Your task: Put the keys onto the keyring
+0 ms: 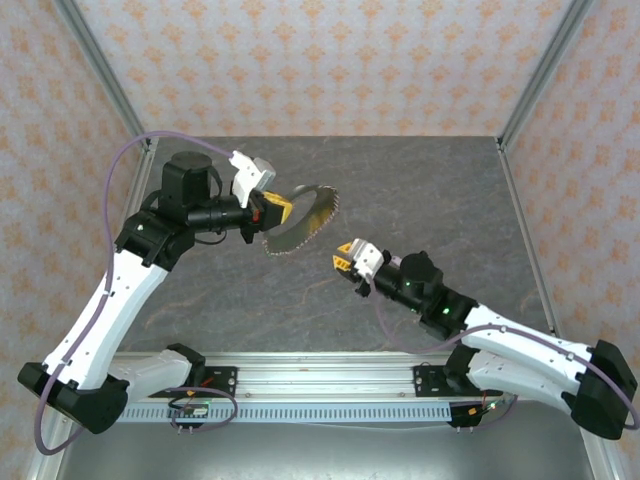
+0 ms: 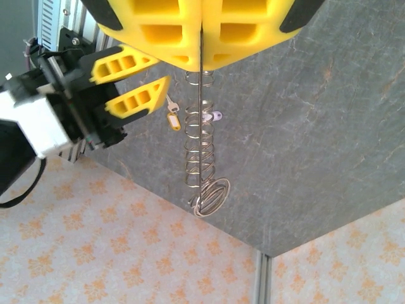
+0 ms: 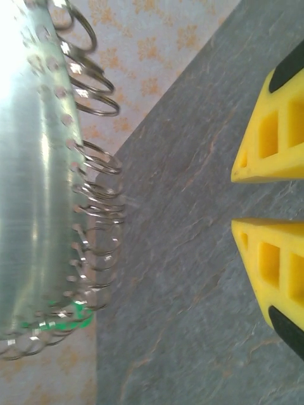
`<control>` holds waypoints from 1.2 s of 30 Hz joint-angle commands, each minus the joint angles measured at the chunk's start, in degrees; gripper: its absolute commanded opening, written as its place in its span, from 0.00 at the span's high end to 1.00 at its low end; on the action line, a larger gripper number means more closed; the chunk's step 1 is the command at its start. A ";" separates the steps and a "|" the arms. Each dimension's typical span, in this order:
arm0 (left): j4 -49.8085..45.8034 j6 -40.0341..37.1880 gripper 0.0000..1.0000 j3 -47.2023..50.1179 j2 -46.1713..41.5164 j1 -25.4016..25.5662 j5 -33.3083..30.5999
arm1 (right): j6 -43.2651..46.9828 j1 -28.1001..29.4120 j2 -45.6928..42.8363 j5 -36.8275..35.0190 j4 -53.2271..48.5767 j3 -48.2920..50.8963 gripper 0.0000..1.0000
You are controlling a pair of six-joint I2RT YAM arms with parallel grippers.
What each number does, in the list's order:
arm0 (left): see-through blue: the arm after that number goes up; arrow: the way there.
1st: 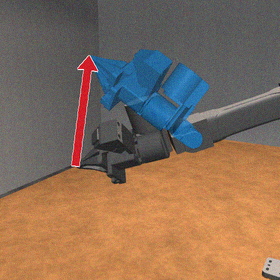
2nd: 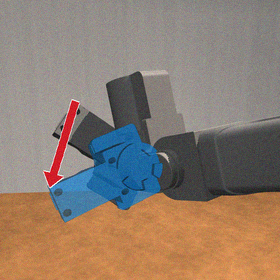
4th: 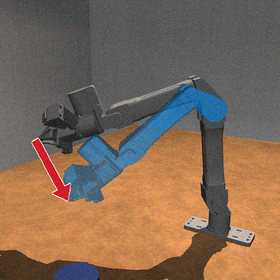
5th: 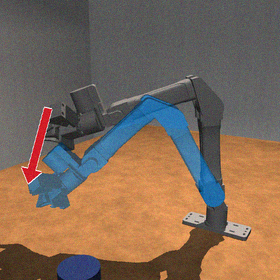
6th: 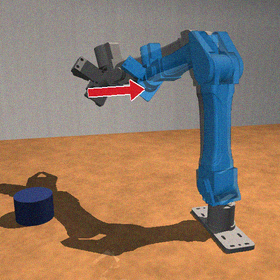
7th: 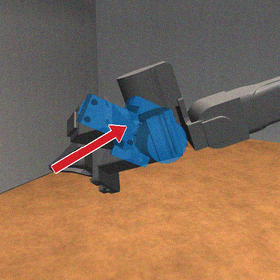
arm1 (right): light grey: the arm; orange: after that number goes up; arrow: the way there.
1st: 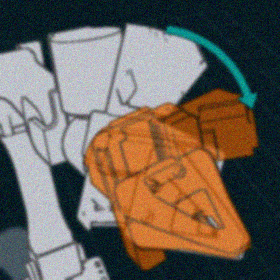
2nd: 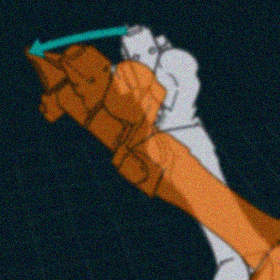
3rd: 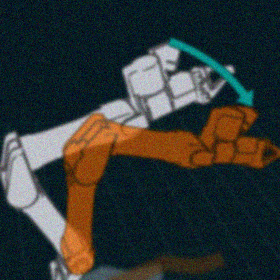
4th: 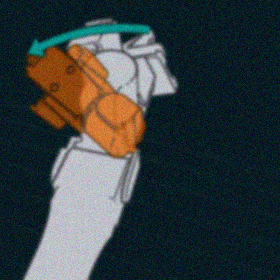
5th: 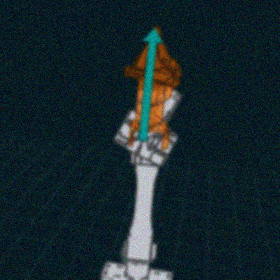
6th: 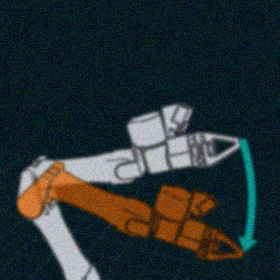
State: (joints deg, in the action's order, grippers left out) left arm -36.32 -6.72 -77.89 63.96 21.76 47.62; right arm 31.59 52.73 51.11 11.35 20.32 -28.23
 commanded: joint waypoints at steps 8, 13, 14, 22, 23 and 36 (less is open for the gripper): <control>-3.48 -3.04 1.00 -3.59 -0.37 0.21 2.47 | 9.76 1.70 2.74 -1.94 19.33 1.77 0.81; -3.68 -2.86 1.00 -3.94 -0.16 0.21 2.40 | 8.87 1.71 3.93 1.22 19.84 0.81 0.81; -3.75 -2.91 1.00 -4.03 -0.16 0.21 2.44 | 8.79 1.72 4.29 1.70 20.02 0.60 0.81; -4.03 -2.78 1.00 -4.24 -0.01 0.24 2.31 | 7.46 1.72 7.05 2.25 24.15 -0.55 0.81; -3.98 -2.62 1.00 -4.25 0.02 0.16 2.31 | 7.26 1.74 7.36 2.52 24.52 -0.81 0.81; -3.57 -1.90 1.00 -4.29 0.53 0.19 2.13 | 7.78 1.76 10.58 1.38 28.72 -2.23 0.81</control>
State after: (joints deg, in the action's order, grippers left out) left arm -40.34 -9.04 -80.20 64.38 21.76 48.25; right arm 39.53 54.24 61.56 12.40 45.56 -28.42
